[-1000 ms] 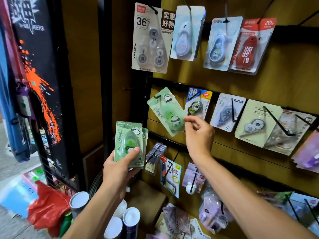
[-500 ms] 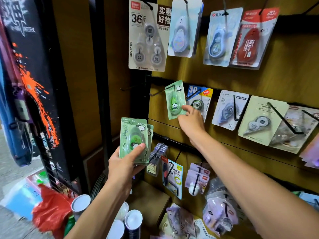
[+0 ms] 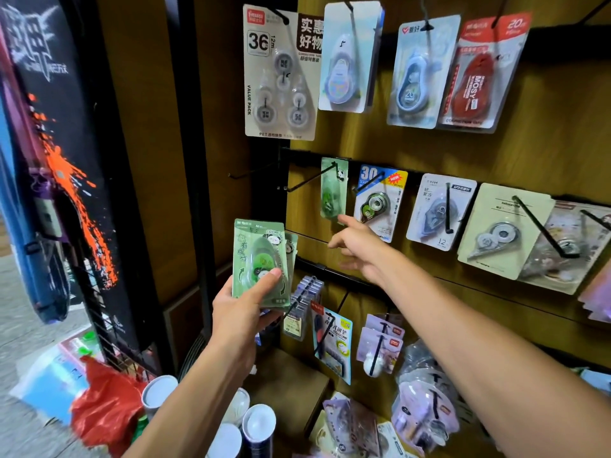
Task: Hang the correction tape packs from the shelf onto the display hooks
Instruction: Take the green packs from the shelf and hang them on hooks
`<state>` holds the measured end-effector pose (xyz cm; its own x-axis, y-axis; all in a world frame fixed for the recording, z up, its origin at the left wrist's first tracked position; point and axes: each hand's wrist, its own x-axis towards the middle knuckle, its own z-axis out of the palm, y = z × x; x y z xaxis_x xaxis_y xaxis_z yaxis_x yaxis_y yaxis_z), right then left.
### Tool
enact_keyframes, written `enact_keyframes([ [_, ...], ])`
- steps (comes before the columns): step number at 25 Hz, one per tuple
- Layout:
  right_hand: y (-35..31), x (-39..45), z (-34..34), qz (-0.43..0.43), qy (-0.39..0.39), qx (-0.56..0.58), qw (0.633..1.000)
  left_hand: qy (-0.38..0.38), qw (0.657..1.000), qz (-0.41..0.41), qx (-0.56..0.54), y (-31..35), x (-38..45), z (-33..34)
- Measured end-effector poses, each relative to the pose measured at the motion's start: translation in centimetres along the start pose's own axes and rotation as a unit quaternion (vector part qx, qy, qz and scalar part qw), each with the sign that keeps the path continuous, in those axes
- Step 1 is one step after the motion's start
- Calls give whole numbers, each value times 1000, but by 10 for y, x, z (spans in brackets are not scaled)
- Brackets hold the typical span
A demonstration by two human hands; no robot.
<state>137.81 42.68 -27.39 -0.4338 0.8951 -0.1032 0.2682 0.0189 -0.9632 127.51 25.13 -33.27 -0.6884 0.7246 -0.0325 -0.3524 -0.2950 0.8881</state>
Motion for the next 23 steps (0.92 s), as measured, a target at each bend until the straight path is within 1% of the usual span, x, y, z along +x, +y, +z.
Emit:
enact_keyframes([
  [1,0,-10,0,3,-8,2,1000,3,1000,0,-3,2,-1,1],
  [2,1,-23,1,2,-35,-3,999,5,1000,0,-5,3,-3,2],
  [5,7,-68,12,-15,-163,-15,986,5,1000,-1,-7,5,-15,8],
  [6,9,-79,16,-25,-179,-23,983,3,1000,-1,-6,6,-19,10],
  [9,9,-91,20,-55,-159,-51,984,3,1000,2,-11,11,-30,10],
  [13,8,-98,22,-27,-189,-18,981,-12,1000,6,-5,19,-36,10],
  [16,18,-104,32,-23,-159,-18,987,-19,1000,6,-3,22,-39,12],
  [18,16,-104,34,-42,-131,-18,990,-9,1000,7,-2,22,-37,10],
  [19,12,-99,32,-55,-102,-17,993,1,1000,5,-5,22,-36,9],
  [21,1,-80,21,-85,-15,-19,996,15,1000,-1,-14,20,-30,6],
  [23,-10,-53,8,-111,60,-40,991,17,1000,-1,-7,17,-20,6],
])
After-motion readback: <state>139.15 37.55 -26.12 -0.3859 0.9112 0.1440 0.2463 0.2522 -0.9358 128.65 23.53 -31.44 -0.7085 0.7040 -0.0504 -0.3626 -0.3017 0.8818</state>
